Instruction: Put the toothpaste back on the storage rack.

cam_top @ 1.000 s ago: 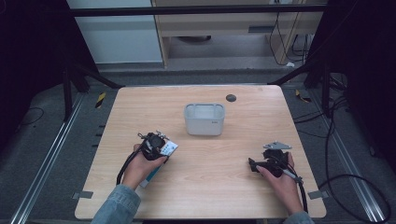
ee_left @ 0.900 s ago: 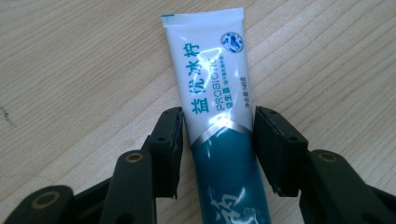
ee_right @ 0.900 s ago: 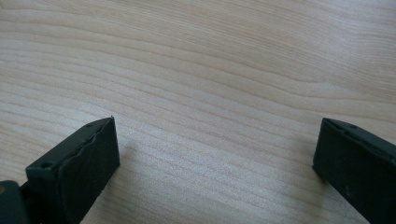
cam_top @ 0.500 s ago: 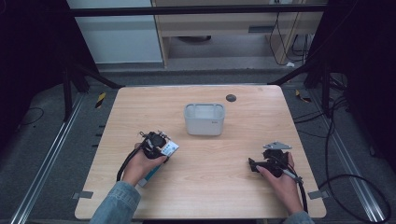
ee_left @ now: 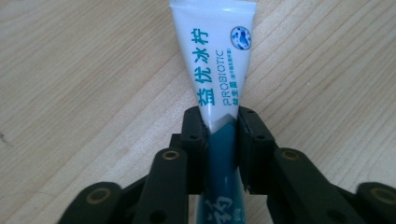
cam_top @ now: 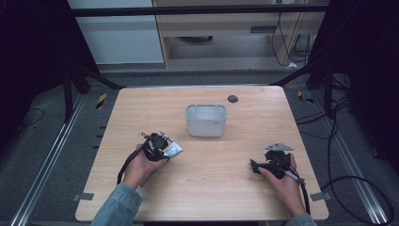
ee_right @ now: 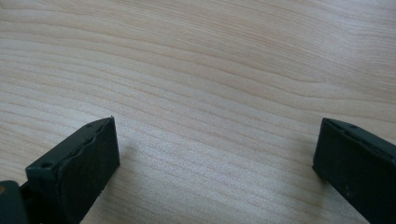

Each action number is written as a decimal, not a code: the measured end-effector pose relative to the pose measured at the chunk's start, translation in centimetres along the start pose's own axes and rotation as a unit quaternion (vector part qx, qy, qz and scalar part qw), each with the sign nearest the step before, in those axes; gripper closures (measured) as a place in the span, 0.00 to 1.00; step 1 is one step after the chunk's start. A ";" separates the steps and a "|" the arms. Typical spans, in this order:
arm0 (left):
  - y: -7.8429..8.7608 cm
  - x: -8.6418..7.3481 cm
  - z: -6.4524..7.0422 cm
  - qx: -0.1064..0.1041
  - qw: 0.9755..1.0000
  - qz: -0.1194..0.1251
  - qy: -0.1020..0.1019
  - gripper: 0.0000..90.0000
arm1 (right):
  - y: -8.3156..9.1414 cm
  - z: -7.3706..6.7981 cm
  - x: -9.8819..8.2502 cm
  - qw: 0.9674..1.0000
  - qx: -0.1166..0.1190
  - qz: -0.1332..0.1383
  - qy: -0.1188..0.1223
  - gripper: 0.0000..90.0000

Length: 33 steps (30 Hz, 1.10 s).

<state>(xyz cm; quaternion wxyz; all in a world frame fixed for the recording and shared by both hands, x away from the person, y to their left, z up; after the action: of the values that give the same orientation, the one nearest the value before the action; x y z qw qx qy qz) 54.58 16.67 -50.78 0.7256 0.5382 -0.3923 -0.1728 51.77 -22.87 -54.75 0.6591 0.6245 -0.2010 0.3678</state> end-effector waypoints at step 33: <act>6.3 -0.1 0.0 0.027 0.989 0.143 0.002 0.87 | 0.0 0.0 0.0 1.000 -0.001 0.000 -0.002 0.01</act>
<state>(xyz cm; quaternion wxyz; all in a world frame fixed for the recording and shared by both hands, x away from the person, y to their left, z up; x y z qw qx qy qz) 53.43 19.03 -45.01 0.7285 0.4964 -0.4688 -0.0554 51.77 -22.83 -54.74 0.6592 0.6246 -0.2025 0.3665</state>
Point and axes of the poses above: each handheld gripper's, and its own axes: y roughly backward along the jaws, x roughly out of its top, z roughly to its right, the point moved 5 cm from there along -y, roughly forward along the jaws, and after that the axes turned 11 degrees about -x, right-handed, at the moved point
